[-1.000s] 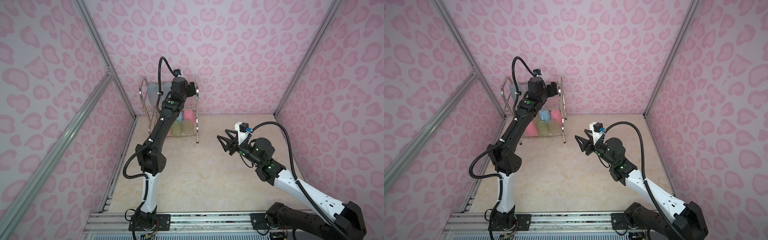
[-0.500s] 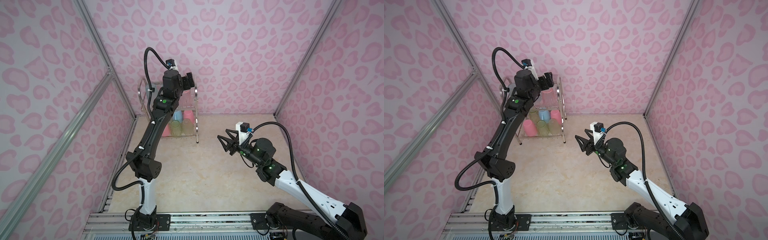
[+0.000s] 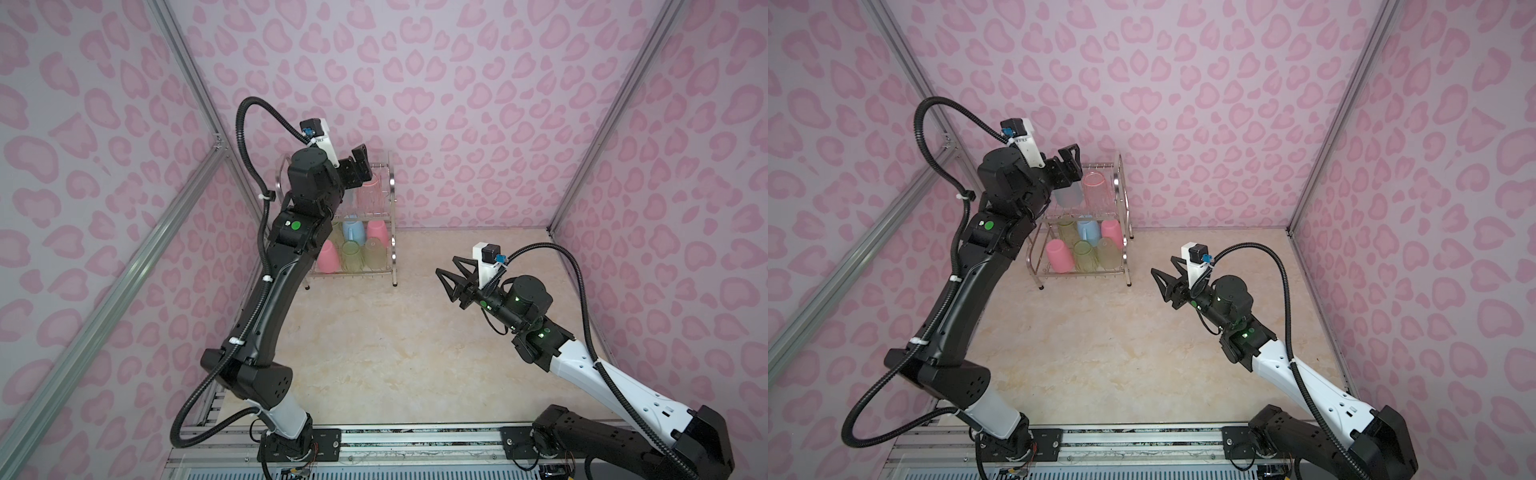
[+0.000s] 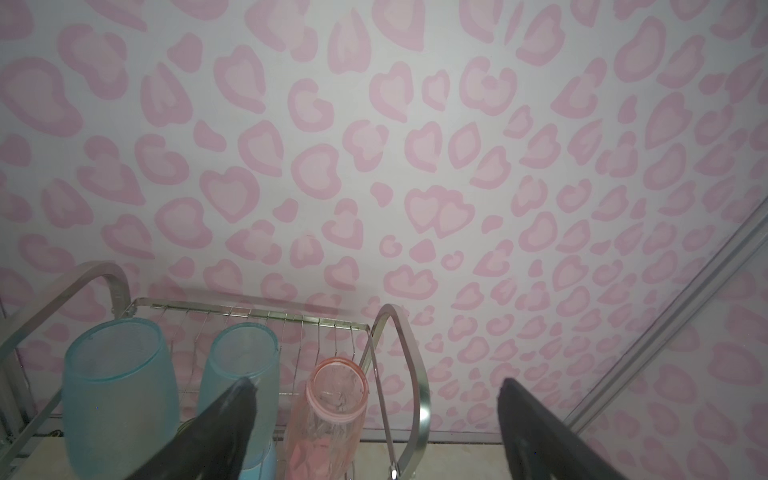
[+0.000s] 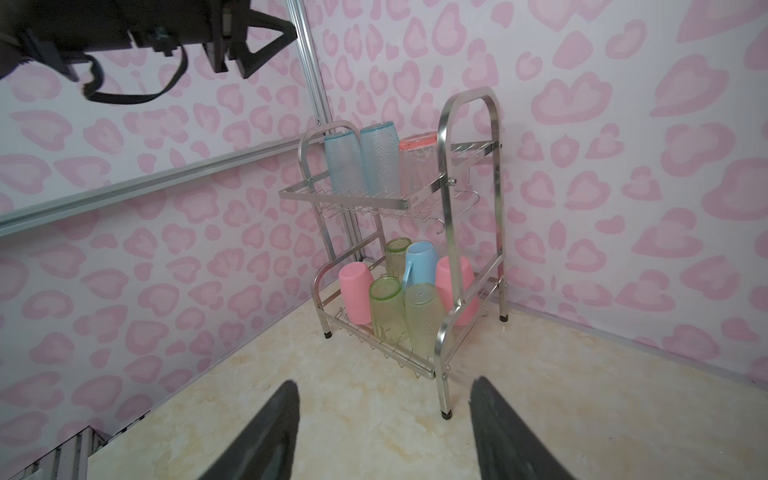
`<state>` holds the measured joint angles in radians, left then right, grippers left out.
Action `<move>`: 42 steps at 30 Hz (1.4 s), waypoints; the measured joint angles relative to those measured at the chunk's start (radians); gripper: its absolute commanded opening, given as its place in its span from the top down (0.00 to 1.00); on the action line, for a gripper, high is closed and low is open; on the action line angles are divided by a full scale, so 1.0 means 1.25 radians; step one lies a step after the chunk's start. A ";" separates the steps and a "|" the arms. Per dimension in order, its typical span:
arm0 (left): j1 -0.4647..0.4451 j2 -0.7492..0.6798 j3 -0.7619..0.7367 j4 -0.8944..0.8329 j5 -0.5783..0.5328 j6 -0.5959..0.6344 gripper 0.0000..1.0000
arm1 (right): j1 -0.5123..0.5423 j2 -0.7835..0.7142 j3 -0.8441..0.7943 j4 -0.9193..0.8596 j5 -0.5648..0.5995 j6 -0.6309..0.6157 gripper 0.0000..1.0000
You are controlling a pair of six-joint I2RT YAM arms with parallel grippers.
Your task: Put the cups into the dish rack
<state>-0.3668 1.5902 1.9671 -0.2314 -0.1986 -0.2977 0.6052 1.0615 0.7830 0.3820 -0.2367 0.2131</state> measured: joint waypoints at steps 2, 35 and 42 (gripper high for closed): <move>0.000 -0.073 -0.089 0.039 -0.007 0.009 0.08 | -0.008 -0.010 0.000 -0.009 0.015 -0.010 0.34; 0.367 -0.451 -1.149 0.267 -0.289 -0.156 0.03 | -0.418 0.034 -0.307 0.102 0.421 -0.055 0.14; 0.425 -0.233 -1.161 0.375 -0.218 -0.139 0.00 | -0.461 0.165 -0.316 0.200 0.410 -0.063 0.13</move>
<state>0.1650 1.2995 0.5159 0.2371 -0.4713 -0.4721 0.0296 1.2678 0.3874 0.6323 0.2756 0.1341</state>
